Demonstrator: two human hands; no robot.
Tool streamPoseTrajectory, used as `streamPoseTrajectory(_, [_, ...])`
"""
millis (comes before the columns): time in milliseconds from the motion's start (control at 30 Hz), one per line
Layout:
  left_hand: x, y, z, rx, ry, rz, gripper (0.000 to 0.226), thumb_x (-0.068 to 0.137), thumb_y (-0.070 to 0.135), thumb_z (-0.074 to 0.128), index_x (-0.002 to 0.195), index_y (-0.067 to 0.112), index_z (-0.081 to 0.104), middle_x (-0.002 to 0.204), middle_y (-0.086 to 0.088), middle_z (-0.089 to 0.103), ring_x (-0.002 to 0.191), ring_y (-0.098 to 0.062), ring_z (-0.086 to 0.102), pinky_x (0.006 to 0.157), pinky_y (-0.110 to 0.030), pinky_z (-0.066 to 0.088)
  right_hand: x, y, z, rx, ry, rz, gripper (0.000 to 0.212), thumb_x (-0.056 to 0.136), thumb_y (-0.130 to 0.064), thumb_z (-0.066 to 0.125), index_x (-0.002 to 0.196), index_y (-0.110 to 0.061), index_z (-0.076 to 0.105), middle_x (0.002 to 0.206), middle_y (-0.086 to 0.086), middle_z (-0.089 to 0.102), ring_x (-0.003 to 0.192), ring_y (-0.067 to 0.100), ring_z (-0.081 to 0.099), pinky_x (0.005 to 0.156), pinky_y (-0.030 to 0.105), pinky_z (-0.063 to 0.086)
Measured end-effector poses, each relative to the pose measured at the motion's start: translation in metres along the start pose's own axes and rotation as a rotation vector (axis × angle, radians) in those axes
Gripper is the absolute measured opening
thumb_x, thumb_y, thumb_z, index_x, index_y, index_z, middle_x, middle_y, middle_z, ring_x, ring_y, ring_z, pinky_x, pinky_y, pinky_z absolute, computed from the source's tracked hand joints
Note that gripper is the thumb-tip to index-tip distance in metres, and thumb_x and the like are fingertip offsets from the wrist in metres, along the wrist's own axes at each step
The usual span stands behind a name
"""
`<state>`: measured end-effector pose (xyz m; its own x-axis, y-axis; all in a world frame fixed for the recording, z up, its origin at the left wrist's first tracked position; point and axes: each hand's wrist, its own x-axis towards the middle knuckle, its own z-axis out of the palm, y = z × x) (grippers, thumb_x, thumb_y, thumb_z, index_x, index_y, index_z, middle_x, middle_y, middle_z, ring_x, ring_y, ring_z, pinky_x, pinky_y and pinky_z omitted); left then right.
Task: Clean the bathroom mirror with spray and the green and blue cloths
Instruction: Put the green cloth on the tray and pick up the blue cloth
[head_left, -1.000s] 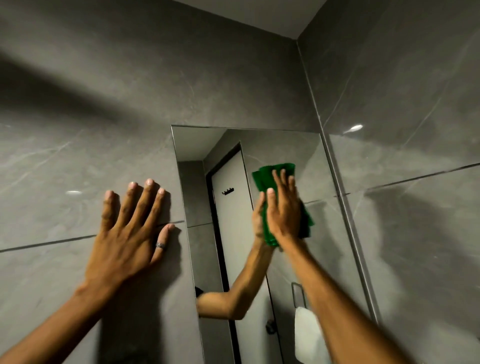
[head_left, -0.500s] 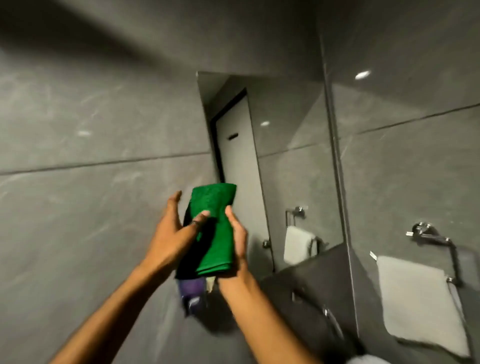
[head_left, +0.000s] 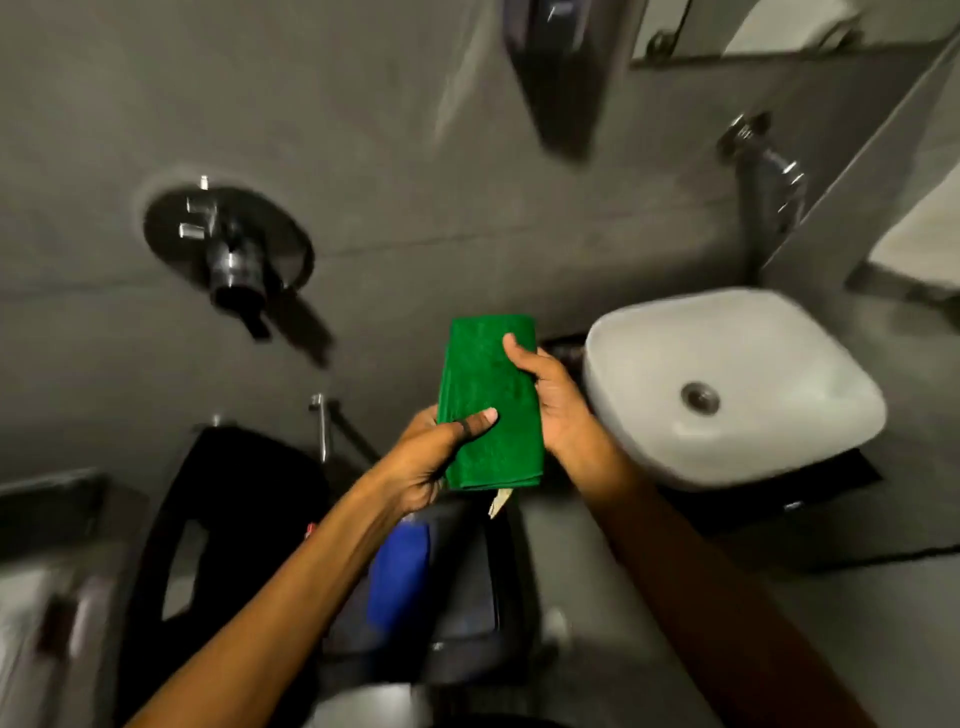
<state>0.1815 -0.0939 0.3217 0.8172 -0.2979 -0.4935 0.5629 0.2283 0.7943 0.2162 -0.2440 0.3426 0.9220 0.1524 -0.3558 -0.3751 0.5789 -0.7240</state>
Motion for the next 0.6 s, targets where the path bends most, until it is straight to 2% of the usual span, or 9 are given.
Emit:
streamPoseTrajectory(33, [0.001,-0.035,-0.015,-0.054,0.026,-0.061,0.021,0.093,-0.001,0.066,0.111,0.009,0.074,0.097,-0.007,0.084,0.082,-0.018,0.081,0.072,-0.034,0.067,0.004,0.018,-0.013,-0.045,0.058,0.059,0.046,0.095,-0.011,0.056,0.137,0.006,0.050,0.118,0.026,0.063,0.103,0.039,0.064,0.098,0.056,0.051])
streamPoseTrajectory(100, [0.003,-0.105,-0.045,-0.115,0.099,-0.164,0.027,0.094,-0.004,0.064,0.115,0.010,0.071,0.105,-0.009,0.082,0.085,-0.018,0.081,0.077,-0.035,0.067,0.017,0.079,-0.049,-0.225,0.185,0.157,0.041,0.091,0.006,0.056,0.132,0.007,0.053,0.102,0.018,0.071,0.090,0.032,0.069,0.085,0.048,0.059])
streamPoseTrajectory(167, [0.002,-0.171,-0.067,-0.173,0.179,-0.265,0.034,0.093,-0.006,0.064,0.124,0.006,0.068,0.118,-0.012,0.078,0.088,-0.018,0.080,0.081,-0.035,0.067,0.022,0.129,-0.088,-0.350,0.239,0.266,0.042,0.086,0.016,0.054,0.125,0.001,0.056,0.095,0.012,0.071,0.084,0.027,0.069,0.078,0.039,0.060])
streamPoseTrajectory(233, [0.008,-0.235,-0.084,-0.223,0.272,-0.333,0.046,0.091,-0.010,0.064,0.136,0.000,0.061,0.111,-0.007,0.081,0.088,-0.016,0.080,0.077,-0.033,0.067,0.037,0.173,-0.119,-0.426,0.288,0.337,0.052,0.080,0.022,0.054,0.125,-0.004,0.057,0.096,0.010,0.068,0.082,0.022,0.067,0.074,0.032,0.060])
streamPoseTrajectory(333, [0.025,-0.312,-0.103,-0.337,0.389,-0.371,0.055,0.091,-0.014,0.062,0.142,0.005,0.056,0.100,0.001,0.083,0.085,-0.017,0.080,0.067,-0.035,0.067,0.065,0.243,-0.168,-0.637,0.334,0.415,0.062,0.073,0.024,0.057,0.128,-0.004,0.061,0.097,0.012,0.068,0.078,0.018,0.066,0.068,0.027,0.058])
streamPoseTrajectory(400, [0.046,-0.357,-0.116,-0.378,0.460,-0.384,0.056,0.092,-0.013,0.060,0.144,0.009,0.054,0.114,-0.006,0.078,0.096,-0.026,0.076,0.066,-0.038,0.067,0.091,0.290,-0.197,-0.756,0.349,0.425,0.063,0.070,0.022,0.058,0.124,-0.008,0.065,0.102,0.013,0.068,0.077,0.017,0.064,0.067,0.026,0.056])
streamPoseTrajectory(500, [0.068,-0.398,-0.127,-0.376,0.555,-0.375,0.055,0.094,-0.011,0.059,0.146,0.004,0.051,0.128,-0.017,0.065,0.111,-0.037,0.065,0.060,-0.036,0.066,0.116,0.330,-0.222,-0.858,0.329,0.424,0.061,0.067,0.020,0.060,0.118,-0.014,0.069,0.101,0.010,0.069,0.072,0.013,0.064,0.061,0.021,0.055])
streamPoseTrajectory(567, [0.085,-0.418,-0.134,-0.368,0.613,-0.377,0.051,0.095,-0.008,0.061,0.144,0.001,0.052,0.126,-0.017,0.065,0.109,-0.035,0.064,0.062,-0.039,0.066,0.130,0.356,-0.236,-0.923,0.274,0.412,0.059,0.068,0.020,0.060,0.117,-0.013,0.070,0.101,0.008,0.069,0.073,0.009,0.064,0.060,0.017,0.054])
streamPoseTrajectory(600, [0.089,-0.423,-0.136,-0.357,0.638,-0.388,0.047,0.095,-0.005,0.063,0.141,-0.002,0.055,0.124,-0.019,0.067,0.107,-0.034,0.064,0.070,-0.045,0.066,0.134,0.366,-0.240,-0.954,0.244,0.399,0.057,0.069,0.020,0.061,0.117,-0.010,0.070,0.104,0.007,0.069,0.076,0.009,0.065,0.062,0.016,0.055])
